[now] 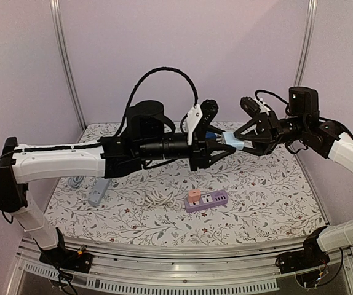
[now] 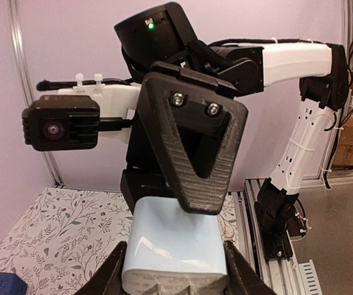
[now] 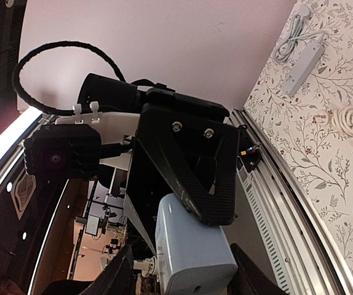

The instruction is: Insert the plug

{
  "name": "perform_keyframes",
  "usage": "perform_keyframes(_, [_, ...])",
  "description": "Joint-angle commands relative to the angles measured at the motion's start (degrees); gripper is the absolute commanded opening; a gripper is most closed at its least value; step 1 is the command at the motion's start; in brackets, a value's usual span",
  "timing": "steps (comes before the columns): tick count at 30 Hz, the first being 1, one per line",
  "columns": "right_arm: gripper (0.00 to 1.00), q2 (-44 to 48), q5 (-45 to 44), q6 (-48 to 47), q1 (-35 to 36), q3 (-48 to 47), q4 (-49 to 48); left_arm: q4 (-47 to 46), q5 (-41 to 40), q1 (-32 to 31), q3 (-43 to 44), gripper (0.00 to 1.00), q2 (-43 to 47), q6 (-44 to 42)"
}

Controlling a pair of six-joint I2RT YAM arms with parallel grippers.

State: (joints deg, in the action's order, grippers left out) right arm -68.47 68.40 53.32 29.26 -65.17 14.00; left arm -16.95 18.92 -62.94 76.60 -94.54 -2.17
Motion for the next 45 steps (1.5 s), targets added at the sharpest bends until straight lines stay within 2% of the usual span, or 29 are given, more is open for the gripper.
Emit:
perform_keyframes(1, [0.48, -0.8, 1.6, 0.0, 0.3, 0.1, -0.8, -1.3, 0.5, 0.6, 1.6, 0.0, -1.3, -0.8])
perform_keyframes(11, [0.33, -1.7, 2.5, -0.4, 0.3, -0.3, -0.5, -1.3, 0.6, 0.9, 0.7, 0.0, -1.1, -1.2])
perform_keyframes(15, [0.19, -2.1, 3.2, -0.7, 0.4, -0.3, -0.5, -0.8, 0.1, 1.0, 0.6, 0.01, -1.3, -1.2])
perform_keyframes(17, [0.06, -2.4, 3.5, -0.9, 0.3, -0.3, -0.5, -0.4, -0.5, 1.0, 0.8, 0.13, -1.4, -1.2])
perform_keyframes(18, [0.0, -2.5, 3.6, -1.0, 0.4, -0.4, -0.3, -0.1, -0.8, 1.0, 0.9, 0.29, -1.4, -1.0])
perform_keyframes(19, [0.0, -2.5, 3.5, -1.2, 0.4, -0.5, -0.2, 0.0, -1.1, 1.1, 0.9, 0.47, -1.4, -0.9])
perform_keyframes(21, [0.0, -2.4, 3.5, -1.8, 0.3, -0.6, 0.5, 0.3, -2.0, 1.1, 0.7, 0.73, -1.2, -0.7])
perform_keyframes(25, [0.0, -2.8, 2.3, -4.7, 0.3, -1.8, 4.5, 0.4, -4.2, 1.0, -0.8, 0.98, 0.5, -0.9])
perform_keyframes(30, [0.0, -4.0, -2.2, -12.6, 0.3, -4.1, 11.9, 2.9, -6.4, 1.0, -3.7, 0.99, 3.7, -1.1])
perform_keyframes(36, [0.0, -6.0, -11.7, -23.7, 0.3, -8.8, 21.3, 3.8, -10.4, 1.0, -9.7, 0.99, 9.2, 0.6])
perform_keyframes(45, [0.0, -5.8, -17.7, -37.0, 0.1, -10.0, 24.0, 13.6, -17.2, 1.0, -11.8, 0.99, 14.2, 1.9])
